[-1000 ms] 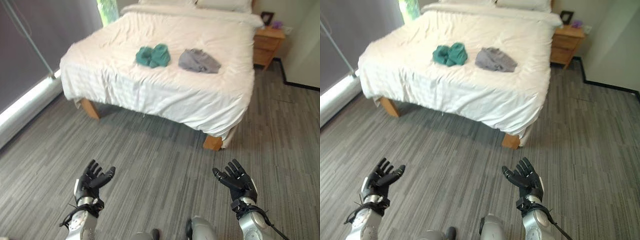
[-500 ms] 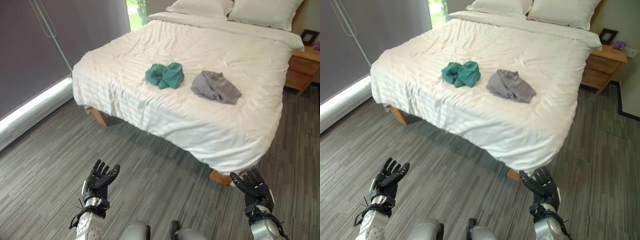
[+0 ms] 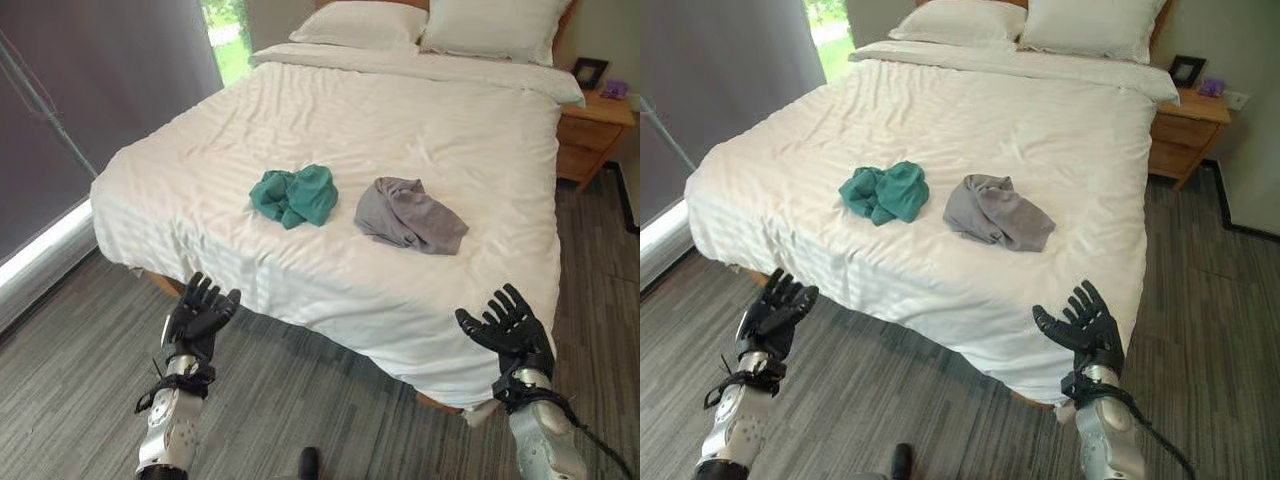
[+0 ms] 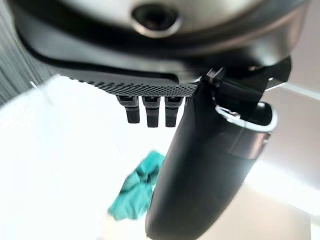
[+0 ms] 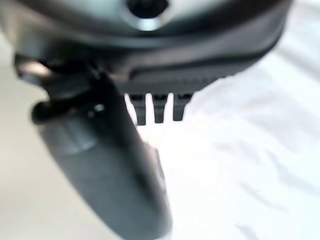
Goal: Pick up bed clothes into laundry basket.
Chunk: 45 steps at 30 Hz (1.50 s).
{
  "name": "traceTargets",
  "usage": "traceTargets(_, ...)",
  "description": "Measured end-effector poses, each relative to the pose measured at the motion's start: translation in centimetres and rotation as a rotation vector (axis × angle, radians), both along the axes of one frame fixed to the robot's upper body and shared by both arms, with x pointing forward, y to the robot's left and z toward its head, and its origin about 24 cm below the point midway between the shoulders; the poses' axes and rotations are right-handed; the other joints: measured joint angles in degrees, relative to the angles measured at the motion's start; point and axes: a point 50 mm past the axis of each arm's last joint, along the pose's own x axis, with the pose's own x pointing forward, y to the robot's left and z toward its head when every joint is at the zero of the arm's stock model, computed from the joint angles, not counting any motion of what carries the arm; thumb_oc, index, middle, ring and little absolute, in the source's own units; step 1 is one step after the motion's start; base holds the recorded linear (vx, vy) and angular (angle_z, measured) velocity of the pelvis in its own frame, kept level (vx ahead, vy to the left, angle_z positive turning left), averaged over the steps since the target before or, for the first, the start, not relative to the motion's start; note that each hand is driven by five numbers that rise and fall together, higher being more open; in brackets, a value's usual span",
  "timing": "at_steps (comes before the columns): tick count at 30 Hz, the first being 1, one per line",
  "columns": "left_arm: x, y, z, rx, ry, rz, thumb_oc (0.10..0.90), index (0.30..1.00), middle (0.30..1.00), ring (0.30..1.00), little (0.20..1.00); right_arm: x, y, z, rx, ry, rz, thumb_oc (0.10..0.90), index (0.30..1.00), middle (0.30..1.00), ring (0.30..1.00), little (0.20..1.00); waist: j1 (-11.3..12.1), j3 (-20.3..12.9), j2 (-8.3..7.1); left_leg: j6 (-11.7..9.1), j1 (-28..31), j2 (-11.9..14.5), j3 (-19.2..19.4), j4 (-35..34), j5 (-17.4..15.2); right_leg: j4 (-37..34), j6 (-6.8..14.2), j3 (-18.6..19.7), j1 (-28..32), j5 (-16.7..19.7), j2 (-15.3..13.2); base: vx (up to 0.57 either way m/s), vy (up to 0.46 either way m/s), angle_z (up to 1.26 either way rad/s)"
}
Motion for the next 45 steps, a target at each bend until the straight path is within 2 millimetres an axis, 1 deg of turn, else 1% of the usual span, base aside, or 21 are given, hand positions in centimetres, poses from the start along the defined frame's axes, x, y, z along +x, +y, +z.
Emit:
traceTargets(1,0.6,0.0,0.7,0.009,-0.024,-0.009,0.8,0.9,0.9,0.9,0.9,0.1,-0.4,0.8,-0.061,0.012,0.019,0.8,0.9,0.9,0.9,0.9,-1.1,1.0,-0.96,-0.1,0.2,-0.5,-0.3,0.5,-0.1,2.4,0.5,1.8,-0.4,-0.2,0.0,0.13,0.092,0.29)
traceTargets(2,1.0,0.0,1.1,0.012,-0.041,-0.012,0.8,0.9,0.9,0.9,0.9,0.2,-0.6,1.2,-0.093,0.014,0.029,0.8,0.9,0.9,0.9,0.9,-0.9,1.4,-0.68,-0.1,0.5,-0.4,-0.1,0.8,-0.1,4.8,0.6,1.8,-0.9,-0.1,0.0,0.13,0.089,0.03)
traceTargets(3,1.6,-0.3,1.7,0.015,-0.065,-0.026,0.8,0.9,0.9,0.9,0.9,0.5,-1.3,2.1,-0.169,0.03,0.046,0.8,0.9,0.9,0.9,0.9,-0.1,2.9,-1.13,0.7,2.3,0.0,-1.1,0.7,-1.3,11.6,0.6,3.1,-2.8,0.5,1.3,0.17,0.032,0.15)
traceTargets(4,1.8,-0.7,1.9,0.039,-0.069,-0.067,0.8,0.9,0.9,0.9,0.9,0.7,-2.6,3.8,-0.291,0.046,0.073,0.8,0.9,0.9,0.9,0.9,-1.0,3.7,-1.39,-1.9,4.6,1.0,-4.9,0.4,-2.6,18.3,0.7,5.9,-6.1,-0.7,3.0,0.18,0.001,0.25)
traceTargets(5,1.6,-0.7,1.8,0.041,-0.071,-0.076,0.8,0.9,0.9,0.9,0.9,0.9,-2.9,4.5,-0.303,0.022,0.059,0.8,0.9,0.9,0.9,0.9,-1.6,3.6,-1.94,-1.8,4.7,1.1,-5.8,0.5,-3.1,14.7,0.8,6.7,-6.2,-0.9,3.7,0.21,0.007,0.55)
traceTargets(6,1.6,-0.7,1.8,0.041,-0.074,-0.079,0.8,0.9,0.9,0.9,0.9,1.7,-3.4,6.6,-0.373,-0.006,0.072,0.8,0.9,0.9,0.9,0.9,-2.0,3.7,-2.17,-2.4,4.0,1.9,-7.4,0.5,-4.1,6.1,0.2,10.7,-6.8,-0.2,5.3,0.11,-0.006,0.49)
traceTargets(7,1.8,-0.9,1.8,0.041,-0.072,-0.086,0.8,0.9,0.9,0.9,0.9,2.0,-3.9,7.9,-0.43,-0.015,0.078,0.8,0.9,0.9,0.9,0.9,-2.5,3.8,-2.3,-3.3,2.5,2.0,-8.8,0.9,-4.1,-0.2,-0.8,13.8,-5.8,2.6,6.3,0.07,-0.008,0.88)
traceTargets(8,1.6,-1.7,1.1,0.031,-0.046,-0.115,0.8,0.9,0.9,0.9,0.9,2.4,-5.0,9.8,-0.496,-0.028,0.054,0.8,0.9,0.9,0.9,0.9,-3.3,3.8,-1.9,-5.1,1.5,3.0,-10.7,1.6,-3.0,-5.4,-3.1,10.6,-3.3,7.1,6.2,0.05,-0.032,0.81)
traceTargets(10,0.3,-2.7,-0.5,0.005,-0.002,-0.15,0.8,0.9,0.9,0.9,0.9,3.9,-5.1,12.7,-0.559,-0.077,0.054,0.8,0.9,0.9,0.9,0.9,-2.5,3.9,-2.2,-5.5,2.9,4.8,-9.5,1.1,-2.9,-10.3,-4.7,8.5,0.1,10.2,7.6,0.06,-0.047,0.51)
traceTargets(12,-0.5,-3.8,-1.7,-0.017,0.039,-0.184,0.8,0.9,0.9,0.9,0.9,5.6,-4.5,15.9,-0.643,-0.135,0.077,0.8,0.9,0.9,0.9,0.9,-1.5,3.6,-2.08,-6.7,2.7,6.3,-8.7,0.9,-3.6,-11.7,-5.2,7.4,0.5,10.5,8.7,0.06,-0.034,0.27)
traceTargets(15,-1.0,-4.7,-2.4,-0.042,0.069,-0.211,0.8,0.9,0.9,0.9,0.9,7.1,-3.5,19.3,-0.734,-0.205,0.094,0.8,0.9,0.9,0.9,0.9,0.0,3.6,-2.24,-6.9,1.4,6.6,-8.9,1.2,-3.6,-13.5,-5.4,6.4,0.5,11.2,8.8,0.06,-0.022,0.19)
traceTargets(16,-1.3,-5.1,-2.8,-0.045,0.085,-0.231,0.8,0.9,0.9,0.9,0.9,8.1,-3.0,20.4,-0.816,-0.188,0.113,0.8,0.9,0.9,0.9,0.9,0.4,3.4,-2.27,-7.8,1.0,6.5,-9.6,1.1,-3.3,-14.4,-5.3,5.7,1.0,11.5,8.6,0.05,-0.019,0.25)
traceTargets(21,-1.4,-4.6,-2.7,-0.049,0.084,-0.249,0.8,0.9,0.9,0.9,0.9,10.6,-1.2,21.0,-0.997,-0.103,0.198,0.8,0.9,0.9,0.9,0.9,3.3,2.5,-3.83,-8.6,-0.2,5.4,-11.2,0.6,-2.7,-16.6,-4.4,4.8,1.4,12.0,7.6,0.03,-0.017,0.2)
traceTargets(22,-1.6,-3.9,-2.7,-0.028,0.093,-0.243,0.8,0.9,0.9,0.9,0.9,12.1,-0.4,21.2,-1.078,-0.048,0.225,0.8,0.9,0.9,0.9,0.9,3.8,2.3,-4.04,-8.6,-0.4,5.2,-11.3,0.5,-2.6,-17.3,-4.1,4.8,1.5,12.2,7.2,0.01,-0.011,0.12)
traceTargets(24,-1.5,-3.6,-2.4,-0.01,0.086,-0.249,0.8,0.9,0.9,0.9,0.9,12.7,-0.7,21.4,-1.115,-0.013,0.208,0.8,0.9,0.9,0.9,0.9,5.1,2.3,-4.24,-8.4,-0.7,4.9,-11.6,0.3,-2.4,-18.5,-3.7,4.5,1.9,12.6,6.6,0.0,-0.003,0.13)
traceTargets(28,-1.8,-2.3,-2.2,-0.003,0.086,-0.226,0.8,0.9,0.9,0.9,0.9,15.5,-0.2,22.3,-1.185,0.098,0.132,0.8,0.9,0.9,0.9,0.9,6.9,2.1,-4.6,-8.3,-2.1,4.0,-12.8,-0.2,-1.7,-21.0,-3.0,3.2,2.0,13.3,5.5,-0.08,-0.011,0.19)
traceTargets(30,-2.0,-2.0,-2.1,0.0,0.087,-0.222,0.8,0.9,0.9,0.9,0.9,15.9,-0.6,22.7,-1.188,0.131,0.091,0.8,0.9,0.9,0.9,0.9,8.9,2.2,-4.78,-8.4,-3.5,4.0,-13.1,0.0,-1.6,-21.7,-2.4,2.8,1.2,13.6,5.5,-0.09,-0.025,0.15)
traceTargets(33,-2.3,-1.9,-1.8,0.009,0.076,-0.23,0.8,0.9,0.9,0.9,0.9,16.3,-1.2,23.6,-1.136,0.171,0.004,0.8,0.9,0.9,0.9,0.9,10.2,2.4,-4.91,-9.1,-6.7,3.9,-14.8,-0.1,-0.7,-23.0,-2.7,1.3,-0.6,14.4,5.5,-0.09,-0.033,0.26)
traceTargets(37,-3.2,-1.0,-1.1,0.024,0.065,-0.225,0.8,0.9,0.9,0.9,0.9,16.1,-2.3,25.0,-1.093,0.19,-0.103,0.8,0.9,0.9,0.9,0.9,13.1,5.7,-4.46,-10.3,-11.3,3.8,-16.0,0.1,0.3,-23.6,-2.9,-0.3,-4.4,15.2,5.9,-0.06,-0.033,0.21)
traceTargets(41,-4.4,0.7,-1.6,0.038,0.1,-0.169,0.8,0.9,0.9,0.9,0.9,16.2,-2.1,25.2,-1.082,0.185,-0.123,0.8,0.9,0.9,0.9,0.9,14.4,8.9,-3.99,-10.2,-13.9,4.0,-16.0,0.1,0.5,-23.6,-2.9,-0.5,-7.1,15.7,5.7,-0.03,-0.029,0.01)
traceTargets(45,-3.7,1.0,-0.9,0.047,0.081,-0.143,0.8,0.9,0.9,0.9,0.9,16.4,-1.9,24.6,-1.056,0.207,-0.129,0.8,0.9,0.9,0.9,0.9,14.5,12.5,-3.78,-10.1,-16.4,3.7,-15.8,0.2,0.7,-23.4,-3.1,-0.3,-9.7,16.1,5.4,-0.01,-0.016,-0.01)
